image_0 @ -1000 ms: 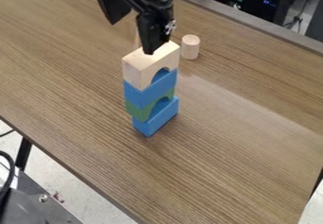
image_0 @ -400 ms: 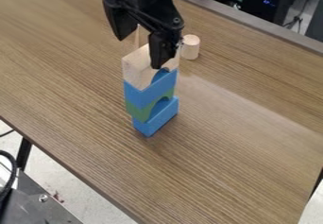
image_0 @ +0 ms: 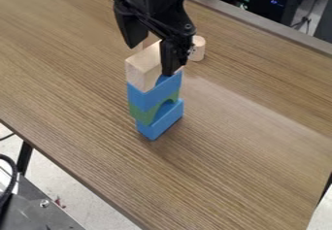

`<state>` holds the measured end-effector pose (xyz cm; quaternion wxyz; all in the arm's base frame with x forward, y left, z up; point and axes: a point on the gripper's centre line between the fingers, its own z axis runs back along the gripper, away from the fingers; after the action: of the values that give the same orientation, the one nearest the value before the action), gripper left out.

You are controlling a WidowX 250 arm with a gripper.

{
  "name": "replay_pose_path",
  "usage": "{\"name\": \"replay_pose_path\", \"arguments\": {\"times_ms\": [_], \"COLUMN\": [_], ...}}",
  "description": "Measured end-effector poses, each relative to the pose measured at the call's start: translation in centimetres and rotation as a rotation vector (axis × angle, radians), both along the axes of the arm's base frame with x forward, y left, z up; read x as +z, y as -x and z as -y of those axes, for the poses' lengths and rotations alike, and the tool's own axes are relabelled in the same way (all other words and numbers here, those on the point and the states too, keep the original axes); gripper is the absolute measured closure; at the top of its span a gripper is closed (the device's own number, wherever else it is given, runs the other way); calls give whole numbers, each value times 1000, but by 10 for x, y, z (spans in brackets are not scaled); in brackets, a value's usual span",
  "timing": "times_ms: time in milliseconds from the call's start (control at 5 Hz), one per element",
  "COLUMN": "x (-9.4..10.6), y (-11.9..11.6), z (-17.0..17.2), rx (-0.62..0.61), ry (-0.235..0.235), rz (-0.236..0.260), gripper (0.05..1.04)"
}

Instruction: Moves the white arch to right side of the table

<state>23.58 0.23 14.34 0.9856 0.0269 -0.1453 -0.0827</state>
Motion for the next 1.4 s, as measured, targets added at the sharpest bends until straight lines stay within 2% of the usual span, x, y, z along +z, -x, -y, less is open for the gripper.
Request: {"name": "replay_pose_path", "arguments": {"times_ms": [200, 400, 600, 800, 1000, 1200, 1400], "x": [-10, -22, -23, -22, -7, 15, 17], "y": [-5, -9, -10, -9, -16, -27, -43], "z": [-3, -6, -6, -5, 1, 17, 39], "rx": [5, 11, 14, 15, 5, -15, -26], "ry": [4, 6, 7, 10, 31, 13, -23], "rz": [-26, -56, -56, -60, -28, 9, -36], "gripper": [135, 416, 501, 501, 501, 501, 501]}}
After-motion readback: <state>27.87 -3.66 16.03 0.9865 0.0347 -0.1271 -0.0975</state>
